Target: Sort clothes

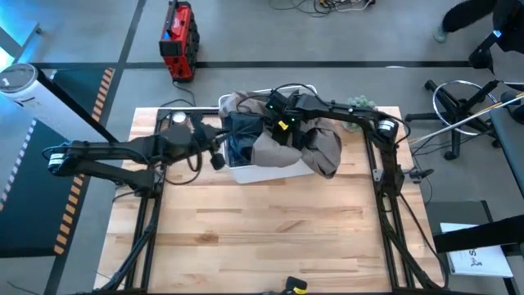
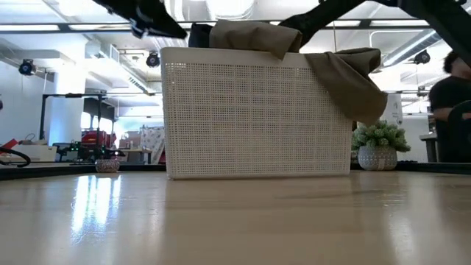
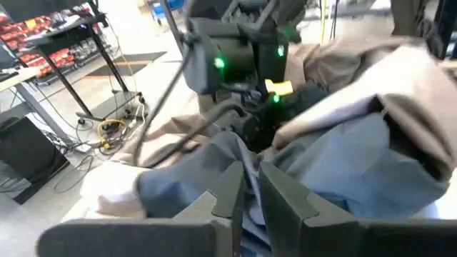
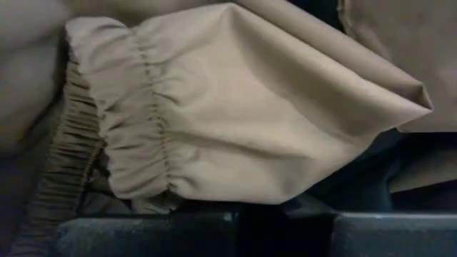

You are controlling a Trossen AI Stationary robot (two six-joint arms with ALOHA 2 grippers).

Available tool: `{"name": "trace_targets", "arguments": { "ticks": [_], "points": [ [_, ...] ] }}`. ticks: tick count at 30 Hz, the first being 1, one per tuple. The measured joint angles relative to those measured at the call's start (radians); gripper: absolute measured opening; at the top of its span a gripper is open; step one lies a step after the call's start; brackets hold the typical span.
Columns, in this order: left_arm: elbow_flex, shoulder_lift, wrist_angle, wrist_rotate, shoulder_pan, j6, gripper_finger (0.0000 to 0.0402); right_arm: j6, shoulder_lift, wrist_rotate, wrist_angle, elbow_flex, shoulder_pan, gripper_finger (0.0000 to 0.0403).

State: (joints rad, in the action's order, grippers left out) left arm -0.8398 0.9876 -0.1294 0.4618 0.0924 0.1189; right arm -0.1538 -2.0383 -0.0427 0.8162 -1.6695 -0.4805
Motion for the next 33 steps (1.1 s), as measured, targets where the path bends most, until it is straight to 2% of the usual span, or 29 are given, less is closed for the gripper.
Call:
{"name": "trace_targets", "arguments": {
  "ticks": [4,9,13,16,26,29,33],
  "points": [
    [0.000,-0.085,-0.047,-0.012,-0.007,-0.025,0.0055,0.035,0.037,-0.002,0.011,0.005,0.003,0.0000],
    [0.000,-0.149,-0.044,-0.116,-0.011,-0.040,0.0087,0.067,0.134,0.004,0.021,0.009,0.015,0.0000],
    [0.000,-0.165,-0.047,-0.139,-0.013,-0.042,0.0106,0.028,0.228,0.009,0.011,0.009,0.032,0.0021],
    [0.000,-0.166,-0.045,-0.139,-0.012,-0.034,0.0114,0.006,0.297,0.027,0.002,0.009,0.046,0.0063],
    [0.000,-0.160,-0.046,-0.139,-0.012,-0.032,0.0116,-0.057,0.522,0.054,-0.002,0.007,0.092,0.0247],
    [0.000,-0.161,-0.046,-0.139,-0.012,-0.031,0.0116,-0.071,0.590,0.097,0.002,0.006,0.159,0.0281],
    [0.000,-0.163,-0.052,-0.139,-0.012,-0.031,0.0117,-0.066,0.640,0.221,0.042,0.017,0.338,0.0299]
  ]
}}
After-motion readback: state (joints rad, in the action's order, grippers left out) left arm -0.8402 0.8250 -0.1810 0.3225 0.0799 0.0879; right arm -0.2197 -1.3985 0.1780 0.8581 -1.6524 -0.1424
